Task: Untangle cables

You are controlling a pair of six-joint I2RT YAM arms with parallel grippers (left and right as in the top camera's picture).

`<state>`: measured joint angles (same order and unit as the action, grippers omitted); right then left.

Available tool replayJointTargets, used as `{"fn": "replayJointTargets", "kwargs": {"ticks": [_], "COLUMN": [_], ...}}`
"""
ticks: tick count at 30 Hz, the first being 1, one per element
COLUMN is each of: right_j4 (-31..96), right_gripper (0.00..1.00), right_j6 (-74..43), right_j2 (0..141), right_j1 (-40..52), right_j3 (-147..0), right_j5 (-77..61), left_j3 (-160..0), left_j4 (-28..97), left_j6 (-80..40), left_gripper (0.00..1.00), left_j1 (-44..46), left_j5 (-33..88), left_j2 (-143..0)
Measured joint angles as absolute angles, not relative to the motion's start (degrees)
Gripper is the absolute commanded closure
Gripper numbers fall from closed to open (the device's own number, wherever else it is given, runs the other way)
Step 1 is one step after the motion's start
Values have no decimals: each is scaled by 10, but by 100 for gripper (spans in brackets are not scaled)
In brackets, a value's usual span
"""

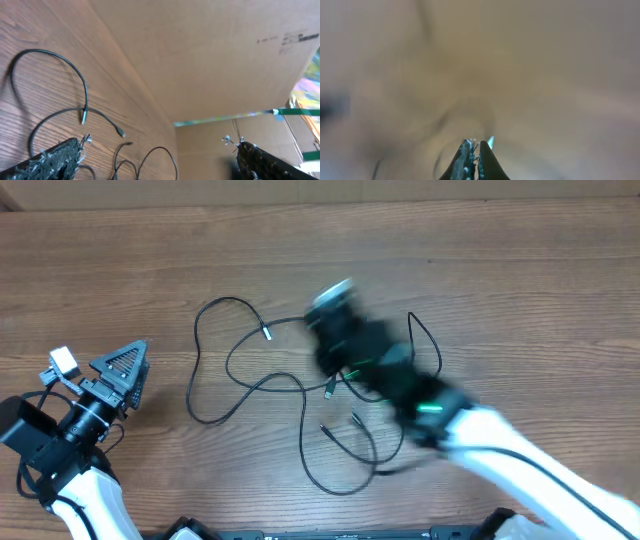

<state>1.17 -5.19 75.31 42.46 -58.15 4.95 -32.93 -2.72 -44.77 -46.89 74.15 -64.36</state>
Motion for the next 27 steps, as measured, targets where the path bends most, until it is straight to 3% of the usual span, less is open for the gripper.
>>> {"fn": "replayJointTargets", "kwargs": {"ticks": [6, 8, 10, 13, 15, 18, 27], "right_j4": [37, 71, 118, 198, 225, 258, 238], "right_gripper": [96, 89, 75, 57, 48, 41, 43], "right_j6": [-29, -27, -27, -22, -21, -17, 16], "right_j2": [559, 530, 517, 529, 550, 607, 808], "right_j1": [179, 97, 31, -17, -17, 16, 181], "right_j3": [-588, -589, -589, -588, -588, -588, -587], "right_j5": [54, 38, 0, -101, -157, -230, -325], "left_j3": [-329, -329, -329, -329, -329, -329, -329], "left_j4": [-27, -27, -27, -27, -27, -27, -27], "left_j6": [-448, -448, -448, -446, -446, -446, -446], "left_gripper": [0, 0, 0, 0, 0, 0, 0], "left_j1": [-469, -469, -469, -469, -469, -469, -469], "left_j5": [726, 727, 732, 741, 744, 747, 748], "left_j2": [-644, -644, -644, -644, -644, -644, -644]}}
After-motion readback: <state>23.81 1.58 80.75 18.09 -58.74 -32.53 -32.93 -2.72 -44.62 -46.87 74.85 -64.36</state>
